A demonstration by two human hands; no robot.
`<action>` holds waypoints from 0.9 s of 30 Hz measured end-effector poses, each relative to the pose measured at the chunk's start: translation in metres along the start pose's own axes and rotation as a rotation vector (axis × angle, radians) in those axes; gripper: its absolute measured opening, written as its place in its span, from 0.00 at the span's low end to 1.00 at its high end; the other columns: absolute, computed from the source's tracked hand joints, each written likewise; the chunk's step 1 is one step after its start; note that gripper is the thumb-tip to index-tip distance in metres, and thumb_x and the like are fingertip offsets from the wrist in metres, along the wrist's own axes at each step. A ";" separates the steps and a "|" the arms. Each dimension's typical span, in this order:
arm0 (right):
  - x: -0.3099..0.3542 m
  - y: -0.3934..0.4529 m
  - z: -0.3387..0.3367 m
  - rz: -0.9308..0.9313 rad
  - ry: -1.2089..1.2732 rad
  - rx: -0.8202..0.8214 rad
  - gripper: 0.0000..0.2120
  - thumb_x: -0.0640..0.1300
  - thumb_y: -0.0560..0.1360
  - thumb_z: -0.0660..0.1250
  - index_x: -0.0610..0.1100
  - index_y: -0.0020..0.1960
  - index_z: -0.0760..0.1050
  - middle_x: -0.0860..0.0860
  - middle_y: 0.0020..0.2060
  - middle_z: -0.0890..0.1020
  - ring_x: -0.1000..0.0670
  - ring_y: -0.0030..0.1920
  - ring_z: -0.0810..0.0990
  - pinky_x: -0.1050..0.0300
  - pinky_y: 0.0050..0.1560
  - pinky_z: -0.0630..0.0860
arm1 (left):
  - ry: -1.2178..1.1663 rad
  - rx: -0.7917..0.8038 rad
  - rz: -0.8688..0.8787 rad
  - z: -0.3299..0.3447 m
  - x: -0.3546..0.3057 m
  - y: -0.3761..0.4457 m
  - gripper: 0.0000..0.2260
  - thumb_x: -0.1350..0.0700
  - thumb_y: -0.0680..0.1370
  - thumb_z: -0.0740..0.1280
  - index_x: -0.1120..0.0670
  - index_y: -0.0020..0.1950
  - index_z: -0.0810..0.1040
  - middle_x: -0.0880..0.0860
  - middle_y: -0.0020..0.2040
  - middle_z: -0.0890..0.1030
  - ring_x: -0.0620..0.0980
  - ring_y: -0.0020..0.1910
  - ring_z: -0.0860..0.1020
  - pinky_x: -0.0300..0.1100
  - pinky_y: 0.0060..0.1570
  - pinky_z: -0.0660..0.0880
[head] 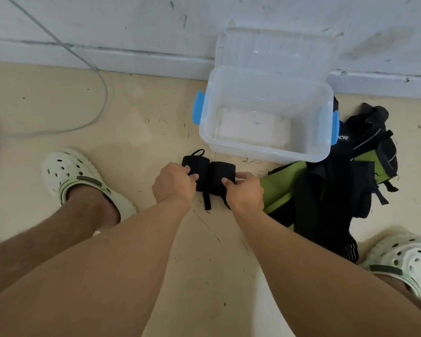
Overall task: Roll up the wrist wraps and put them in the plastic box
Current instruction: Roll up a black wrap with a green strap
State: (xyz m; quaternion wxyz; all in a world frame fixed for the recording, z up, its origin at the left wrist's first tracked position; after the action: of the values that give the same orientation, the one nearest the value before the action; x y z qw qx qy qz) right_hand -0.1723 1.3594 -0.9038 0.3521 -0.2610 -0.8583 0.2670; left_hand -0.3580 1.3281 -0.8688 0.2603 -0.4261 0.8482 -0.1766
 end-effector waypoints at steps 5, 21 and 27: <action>-0.005 -0.003 0.006 -0.022 0.026 -0.027 0.20 0.55 0.78 0.72 0.52 0.68 0.74 0.52 0.59 0.83 0.48 0.54 0.83 0.46 0.53 0.82 | -0.041 -0.031 -0.051 0.002 0.005 -0.003 0.18 0.46 0.80 0.73 0.50 0.68 0.81 0.51 0.63 0.83 0.56 0.59 0.82 0.43 0.45 0.67; -0.074 0.008 -0.144 0.054 0.062 -0.373 0.14 0.48 0.77 0.73 0.54 0.63 0.79 0.50 0.60 0.80 0.45 0.65 0.74 0.47 0.66 0.73 | -0.194 0.025 0.450 0.081 -0.070 -0.111 0.19 0.54 0.83 0.68 0.55 0.74 0.74 0.54 0.72 0.75 0.54 0.73 0.71 0.52 0.74 0.69; -0.136 0.003 -0.129 0.180 -0.123 -0.056 0.51 0.60 0.68 0.79 0.51 0.82 0.56 0.45 0.78 0.64 0.37 0.75 0.67 0.38 0.73 0.69 | -0.113 0.437 0.375 0.111 -0.076 -0.133 0.17 0.52 0.84 0.67 0.50 0.73 0.73 0.48 0.69 0.78 0.50 0.65 0.78 0.48 0.64 0.77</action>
State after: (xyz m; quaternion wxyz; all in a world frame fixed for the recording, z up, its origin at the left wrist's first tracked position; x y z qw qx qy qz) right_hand 0.0077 1.3107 -0.8902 0.2659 -0.3300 -0.8583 0.2893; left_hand -0.1705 1.3053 -0.8667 0.4207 -0.2050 0.8382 -0.2801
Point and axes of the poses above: each hand's wrist, its own y-axis towards the middle knuckle, its own z-axis out of the palm, x = y × z, the point moved 5 cm from there along y, towards the middle knuckle
